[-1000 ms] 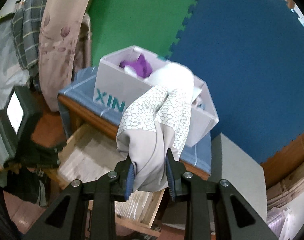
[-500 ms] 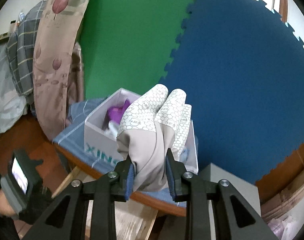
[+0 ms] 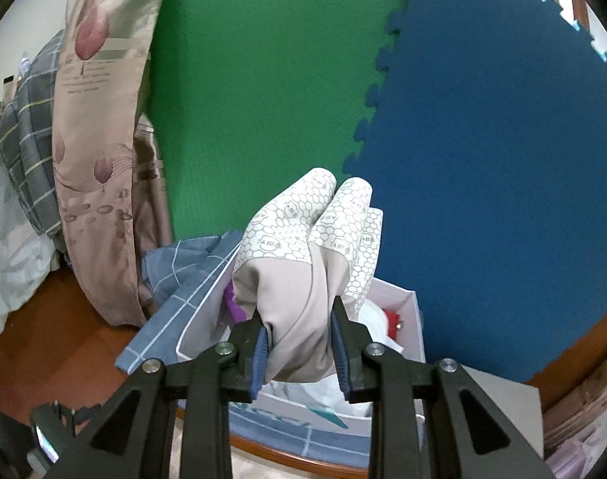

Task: Take underwear out of drawer
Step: 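Lift the grey patterned socks with the right tool over the shoe box, then lower the grey patterned socks into the shoe box with the right tool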

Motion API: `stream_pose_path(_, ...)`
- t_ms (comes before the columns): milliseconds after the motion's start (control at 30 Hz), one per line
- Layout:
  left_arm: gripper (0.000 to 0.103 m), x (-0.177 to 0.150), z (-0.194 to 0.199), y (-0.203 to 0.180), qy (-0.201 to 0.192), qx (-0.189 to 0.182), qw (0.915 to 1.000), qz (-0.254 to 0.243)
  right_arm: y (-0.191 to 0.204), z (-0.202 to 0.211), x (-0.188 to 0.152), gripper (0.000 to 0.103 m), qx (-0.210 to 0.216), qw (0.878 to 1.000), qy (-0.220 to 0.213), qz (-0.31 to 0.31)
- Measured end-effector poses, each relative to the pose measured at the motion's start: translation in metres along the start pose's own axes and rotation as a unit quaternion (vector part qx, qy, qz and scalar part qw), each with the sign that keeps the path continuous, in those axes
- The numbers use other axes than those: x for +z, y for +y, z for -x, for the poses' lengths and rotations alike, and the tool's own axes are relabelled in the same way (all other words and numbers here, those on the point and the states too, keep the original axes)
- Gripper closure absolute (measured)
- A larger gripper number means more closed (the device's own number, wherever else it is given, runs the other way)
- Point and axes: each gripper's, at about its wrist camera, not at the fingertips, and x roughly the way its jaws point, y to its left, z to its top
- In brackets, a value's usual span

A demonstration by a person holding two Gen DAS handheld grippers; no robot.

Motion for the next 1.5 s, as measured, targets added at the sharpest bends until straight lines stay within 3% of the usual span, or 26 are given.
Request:
stream_pose_path(267, 0.001, 0.006, 0.003, 0.006, -0.006, -0.015, 0.9995, 0.029, 0.01, -0.049, 0.0, 0.075, -0.007, 1.0, 0.028, -0.005)
stream_pose_path(367, 0.001, 0.008, 0.009, 0.009, -0.026, -0.021, 0.9986, 0.042, 0.011, -0.063, -0.003, 0.075, -0.018, 0.999, 0.032, -0.005)
stream_pose_path(533, 0.001, 0.007, 0.0, 0.01, -0.004, -0.023, 0.9984, 0.051, 0.009, -0.087, -0.006, 0.075, -0.015, 0.999, 0.043, -0.026)
stream_pose_path(1500, 0.001, 0.003, -0.019, -0.007, 0.023, -0.019, 0.9995, 0.012, 0.023, -0.152, -0.015, 0.075, 0.01, 0.996, 0.063, -0.058)
